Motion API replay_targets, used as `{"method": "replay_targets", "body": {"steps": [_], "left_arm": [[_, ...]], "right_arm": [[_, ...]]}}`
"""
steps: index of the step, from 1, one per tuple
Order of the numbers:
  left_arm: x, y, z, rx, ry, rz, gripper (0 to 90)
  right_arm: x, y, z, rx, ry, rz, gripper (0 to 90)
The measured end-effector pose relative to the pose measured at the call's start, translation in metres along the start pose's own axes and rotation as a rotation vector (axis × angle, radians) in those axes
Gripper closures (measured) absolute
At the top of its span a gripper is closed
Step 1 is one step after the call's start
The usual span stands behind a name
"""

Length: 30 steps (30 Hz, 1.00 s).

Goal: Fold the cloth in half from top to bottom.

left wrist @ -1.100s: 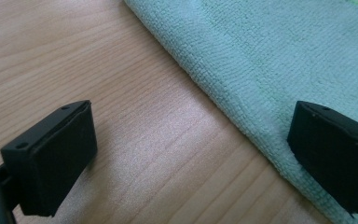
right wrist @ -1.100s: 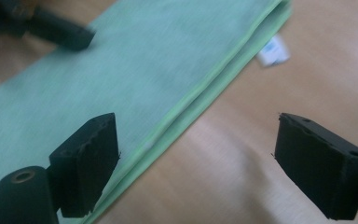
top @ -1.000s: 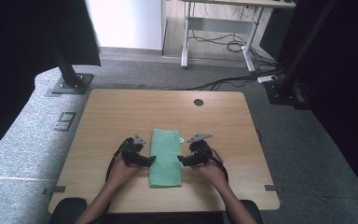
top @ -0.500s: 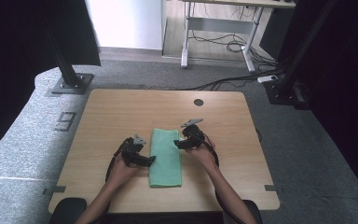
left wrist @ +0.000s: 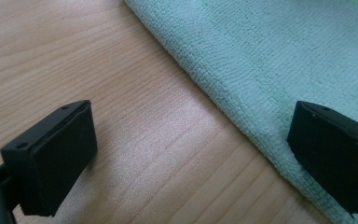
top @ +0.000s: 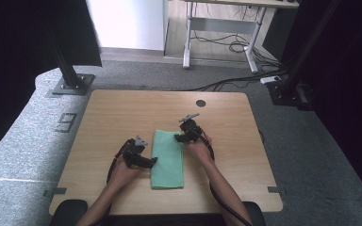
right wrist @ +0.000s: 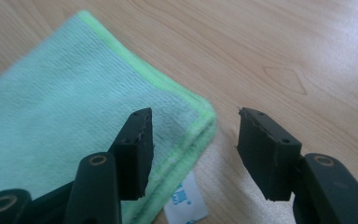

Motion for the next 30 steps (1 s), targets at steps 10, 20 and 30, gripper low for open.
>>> {"method": "replay_targets", "body": {"steps": [10,20,30], "left_arm": [[0.000,0.000,0.000,-0.001,-0.001,0.001,1.5],[0.000,0.000,0.000,-0.001,-0.002,-0.001,1.5],[-0.001,0.000,0.000,0.002,-0.011,0.004,1.5]], "right_arm": [[0.000,0.001,-0.001,0.000,-0.085,-0.001,71.0],[0.007,-0.004,0.004,0.017,-0.098,0.044,85.5],[0.023,-0.021,0.048,-0.090,-0.145,0.138,85.4]]}}
Point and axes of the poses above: each handheld gripper's, and its own axes: z roughly backward along the jaws, y roughly out of its underside, x roughly to its left, the point moved 2 cm from there along -z, roughly forward along the jaws, and after that the axes turned 10 degrees about -x, right-handed, at the moved point
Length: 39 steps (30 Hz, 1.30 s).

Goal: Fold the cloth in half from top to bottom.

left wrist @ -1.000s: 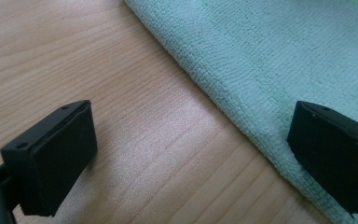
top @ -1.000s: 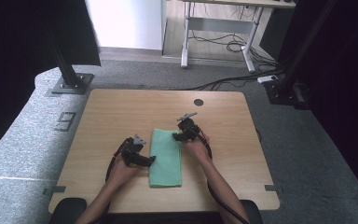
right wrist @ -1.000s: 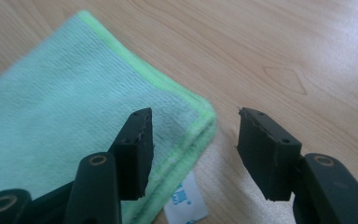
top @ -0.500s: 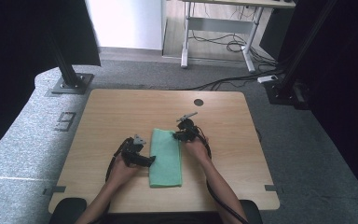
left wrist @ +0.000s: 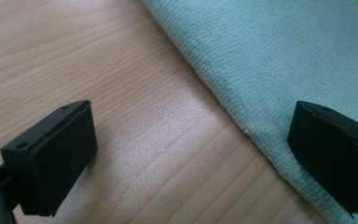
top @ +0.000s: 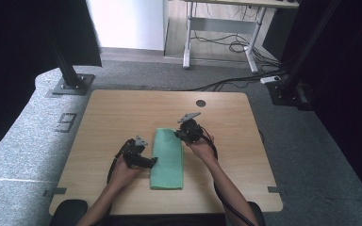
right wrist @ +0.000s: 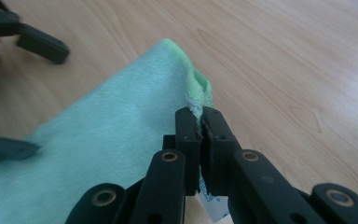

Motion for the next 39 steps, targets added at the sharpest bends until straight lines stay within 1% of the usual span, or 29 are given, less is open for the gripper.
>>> {"method": "replay_targets", "body": {"steps": [1,2,4,5,6,7,8,9,10,12,13,16,17,18,20,21,23,25,26,29,30,31,32,33,34,35,36,37,39], "left_arm": [[0.000,0.000,0.000,-0.001,-0.001,0.001,1.5],[0.000,0.000,0.000,-0.001,-0.001,0.001,1.5],[0.000,0.000,0.000,0.000,-0.001,0.001,1.5],[0.000,0.000,0.000,0.000,-0.001,0.002,1.5],[0.000,0.000,0.000,-0.002,-0.003,0.003,1.5],[0.000,0.000,0.000,-0.002,-0.003,0.003,1.5],[0.000,0.000,0.000,-0.002,-0.004,0.003,1.5],[0.000,0.000,0.000,-0.002,-0.004,0.003,1.5],[0.000,0.000,0.000,-0.002,-0.004,0.003,1.5],[0.000,0.000,0.000,-0.002,-0.004,0.003,1.5],[0.000,0.000,0.000,-0.002,-0.004,0.003,1.5],[-0.001,0.000,0.000,-0.003,-0.006,0.004,1.5],[-0.001,0.000,0.000,-0.003,-0.006,0.004,1.5],[0.000,0.000,0.000,-0.002,-0.006,0.004,1.5],[0.000,0.000,0.000,-0.002,-0.006,0.004,1.5],[0.000,0.000,0.000,-0.002,-0.006,0.004,1.5],[0.000,0.000,0.000,-0.001,-0.005,0.004,1.5],[0.000,0.000,0.000,-0.001,-0.007,0.004,1.5],[0.000,0.000,0.000,0.000,-0.006,0.003,1.5],[0.000,0.000,0.000,0.000,-0.007,0.003,1.4],[0.000,0.000,0.000,0.000,-0.005,0.003,1.5],[0.000,0.000,0.000,0.000,-0.005,0.003,1.4],[0.000,0.000,0.000,-0.001,-0.007,0.002,1.4],[0.000,0.000,0.000,-0.001,-0.007,0.002,1.4],[0.000,0.000,0.000,-0.001,-0.007,0.002,1.4],[0.000,0.000,0.000,-0.001,-0.007,0.002,1.4],[0.000,0.000,0.000,-0.001,-0.007,0.002,1.4],[0.000,0.000,0.000,-0.001,-0.007,0.002,1.4],[0.000,0.000,0.000,0.000,-0.006,0.002,1.3]], "right_arm": [[0.002,-0.001,0.004,-0.005,-0.004,0.006,85.4],[0.002,-0.001,0.004,-0.005,-0.004,0.006,85.4],[0.009,-0.002,0.015,-0.028,-0.019,0.020,85.3],[0.009,-0.002,0.015,-0.028,-0.019,0.020,85.3],[0.014,-0.002,0.021,-0.041,-0.032,0.024,85.3],[0.014,-0.002,0.021,-0.041,-0.032,0.024,85.3],[0.019,-0.001,0.028,-0.055,-0.045,0.030,85.3],[0.019,-0.001,0.028,-0.055,-0.045,0.030,85.3],[0.024,0.000,0.035,-0.064,-0.054,0.042,85.3],[0.030,0.000,0.041,-0.073,-0.065,0.054,85.2],[0.030,0.000,0.041,-0.073,-0.065,0.054,85.2],[0.044,0.004,0.053,-0.087,-0.088,0.078,85.2],[0.044,0.004,0.053,-0.087,-0.088,0.078,85.2],[0.051,0.007,0.059,-0.090,-0.100,0.086,85.1],[0.057,0.011,0.063,-0.091,-0.111,0.091,85.1],[0.057,0.011,0.063,-0.091,-0.111,0.091,85.1],[0.064,0.018,0.069,-0.086,-0.122,0.096,85.1],[0.066,0.021,0.071,-0.086,-0.127,0.096,85.1],[0.070,0.026,0.075,-0.082,-0.136,0.097,85.0],[0.074,0.031,0.078,-0.078,-0.144,0.094,85.0],[0.078,0.037,0.080,-0.075,-0.152,0.093,85.0],[0.078,0.037,0.080,-0.075,-0.152,0.093,85.0],[0.081,0.042,0.082,-0.071,-0.161,0.086,84.9],[0.081,0.042,0.082,-0.071,-0.161,0.086,84.9],[0.085,0.048,0.083,-0.065,-0.166,0.083,84.9],[0.085,0.048,0.083,-0.065,-0.166,0.083,84.9],[0.088,0.054,0.083,-0.055,-0.174,0.078,84.8],[0.088,0.054,0.083,-0.055,-0.174,0.078,84.8],[0.093,0.064,0.081,-0.037,-0.181,0.069,84.8]]}}
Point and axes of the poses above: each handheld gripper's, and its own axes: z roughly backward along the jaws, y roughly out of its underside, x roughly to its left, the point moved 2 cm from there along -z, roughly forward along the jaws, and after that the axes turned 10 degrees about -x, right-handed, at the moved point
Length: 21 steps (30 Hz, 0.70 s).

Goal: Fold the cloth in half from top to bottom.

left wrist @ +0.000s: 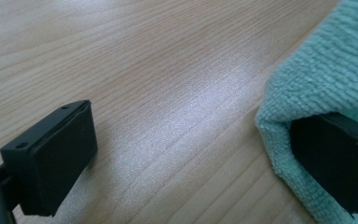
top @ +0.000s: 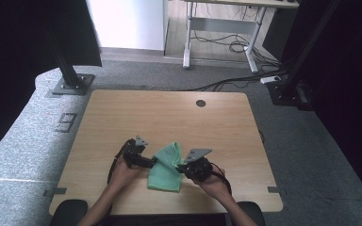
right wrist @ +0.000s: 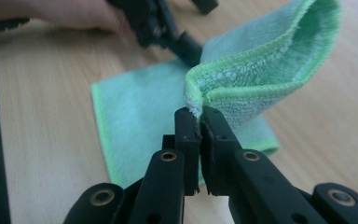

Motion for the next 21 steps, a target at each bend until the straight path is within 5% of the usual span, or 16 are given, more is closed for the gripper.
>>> {"method": "replay_targets", "body": {"steps": [11,15,20,21], "left_arm": [[0.000,0.000,0.000,0.000,0.007,-0.006,1.3],[0.001,-0.005,0.007,0.055,0.089,-0.020,5.4],[0.001,-0.014,0.021,0.060,0.122,-0.055,6.4],[0.006,-0.022,0.027,0.033,0.119,-0.034,6.5]], "right_arm": [[0.004,0.025,-0.015,0.082,-0.005,-0.016,83.8],[0.004,0.030,-0.019,0.093,-0.004,-0.039,83.3],[0.003,0.032,-0.019,0.085,-0.010,-0.056,81.9],[0.003,0.032,-0.019,0.083,-0.013,-0.057,81.5]]}}
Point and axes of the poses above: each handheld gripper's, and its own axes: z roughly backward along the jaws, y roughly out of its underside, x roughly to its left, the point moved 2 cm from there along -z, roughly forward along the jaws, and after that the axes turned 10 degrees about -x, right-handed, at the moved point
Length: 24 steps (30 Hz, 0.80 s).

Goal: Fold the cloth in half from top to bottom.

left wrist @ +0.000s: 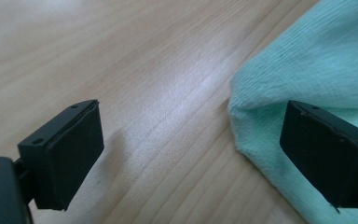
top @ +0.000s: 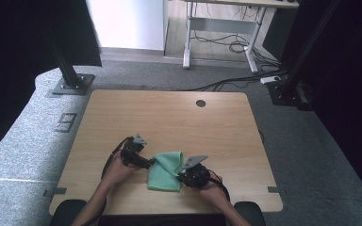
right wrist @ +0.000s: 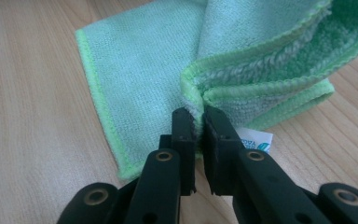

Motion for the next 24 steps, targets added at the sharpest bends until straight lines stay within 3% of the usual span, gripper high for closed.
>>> {"method": "replay_targets", "body": {"steps": [1,6,8,9,10,11,12,13,14,15,17,24], "left_arm": [[0.003,-0.004,0.002,-0.020,-0.003,0.019,7.4],[0.011,-0.023,-0.002,-0.038,-0.031,0.033,8.1],[0.010,-0.039,-0.020,-0.007,-0.013,0.020,8.1],[0.010,-0.039,-0.020,-0.007,-0.013,0.020,8.1],[0.008,-0.048,-0.034,0.013,0.018,0.025,8.1],[0.008,-0.048,-0.034,0.013,0.018,0.025,8.1],[0.006,-0.054,-0.045,0.034,0.045,0.015,8.2],[0.006,-0.054,-0.045,0.034,0.045,0.015,8.4],[0.002,-0.056,-0.054,0.053,0.071,0.011,8.6],[0.002,-0.056,-0.054,0.053,0.071,0.011,8.6],[-0.002,-0.054,-0.058,0.072,0.110,0.007,8.6],[-0.004,-0.048,-0.044,0.069,0.154,0.015,10.7]], "right_arm": [[0.000,0.000,0.000,0.000,-0.001,-0.002,81.1],[0.002,0.000,0.000,-0.001,0.007,0.004,79.3],[0.002,0.000,0.000,-0.003,0.007,0.003,79.4],[0.002,0.000,0.000,-0.004,0.008,0.001,79.4],[0.002,0.001,0.000,-0.005,0.008,-0.002,79.4],[0.002,0.001,0.000,-0.005,0.008,-0.002,79.4],[0.002,0.001,0.000,-0.006,0.008,-0.008,79.4],[0.002,0.001,0.000,-0.006,0.008,-0.008,79.4],[0.002,0.001,0.001,-0.008,0.008,-0.008,79.3],[0.002,0.001,0.001,-0.008,0.008,-0.008,79.3],[0.002,0.001,0.001,-0.009,0.010,-0.006,79.2],[0.004,-0.001,0.003,-0.013,0.013,0.002,78.0]]}}
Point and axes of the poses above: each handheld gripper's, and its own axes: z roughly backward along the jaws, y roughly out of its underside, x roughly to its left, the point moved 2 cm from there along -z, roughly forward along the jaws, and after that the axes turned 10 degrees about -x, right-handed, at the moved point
